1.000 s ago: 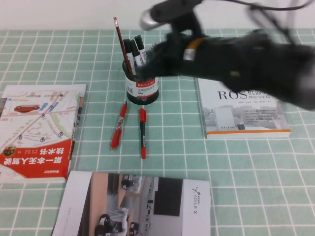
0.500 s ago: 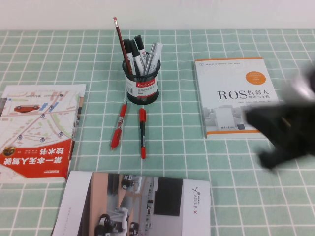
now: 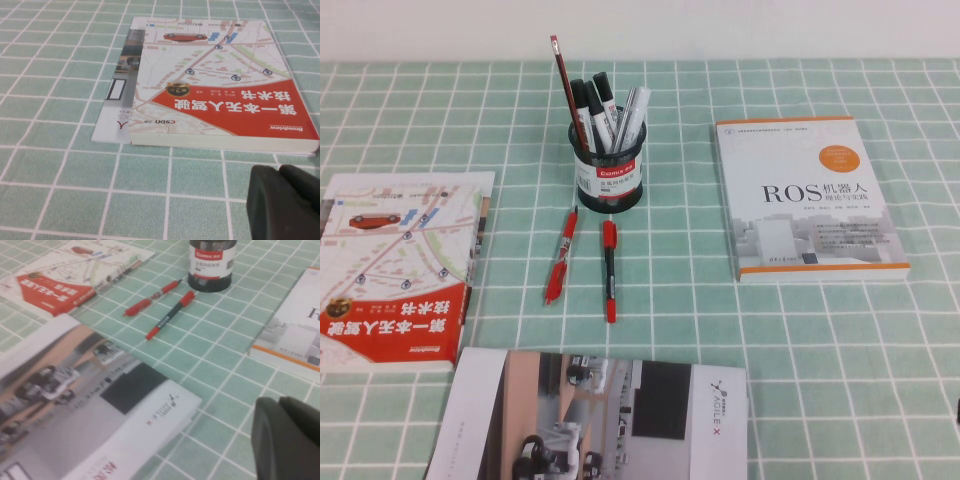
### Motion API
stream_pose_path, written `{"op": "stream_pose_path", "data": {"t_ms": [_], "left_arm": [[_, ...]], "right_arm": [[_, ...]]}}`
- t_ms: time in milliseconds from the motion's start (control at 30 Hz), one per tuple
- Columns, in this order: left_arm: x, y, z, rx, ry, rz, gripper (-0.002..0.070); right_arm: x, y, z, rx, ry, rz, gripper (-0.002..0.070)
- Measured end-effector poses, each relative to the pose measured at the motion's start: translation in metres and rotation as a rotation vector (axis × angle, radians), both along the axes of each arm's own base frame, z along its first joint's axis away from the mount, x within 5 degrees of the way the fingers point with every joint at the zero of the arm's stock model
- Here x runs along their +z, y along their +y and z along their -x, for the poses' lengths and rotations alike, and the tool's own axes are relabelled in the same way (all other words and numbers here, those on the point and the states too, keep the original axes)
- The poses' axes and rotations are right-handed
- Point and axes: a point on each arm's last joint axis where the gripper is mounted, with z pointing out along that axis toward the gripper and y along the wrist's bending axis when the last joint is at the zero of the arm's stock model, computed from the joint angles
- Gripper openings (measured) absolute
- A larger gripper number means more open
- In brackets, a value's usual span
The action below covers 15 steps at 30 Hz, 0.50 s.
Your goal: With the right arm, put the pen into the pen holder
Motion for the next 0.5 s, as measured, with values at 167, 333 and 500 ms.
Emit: {"op": "stream_pose_path", "data": {"t_ms": [167, 333, 500], "left_arm": [[0.000, 0.000, 0.000, 0.000, 0.000, 0.000, -0.0004], [0.000, 0.000, 0.000, 0.000, 0.000, 0.000, -0.0004], [0.000, 0.000, 0.000, 0.000, 0.000, 0.000, -0.0004]], "right_arm": [[-0.035, -0.002, -0.004, -0.056, -0.013, -0.030, -0.0019], [-0.062, -0.019, -0.009, -0.294, 0.025, -0.093, -0.0019], [-0.081, -0.037, -0.004, -0.501, -0.005, -0.124, -0.0019]]}}
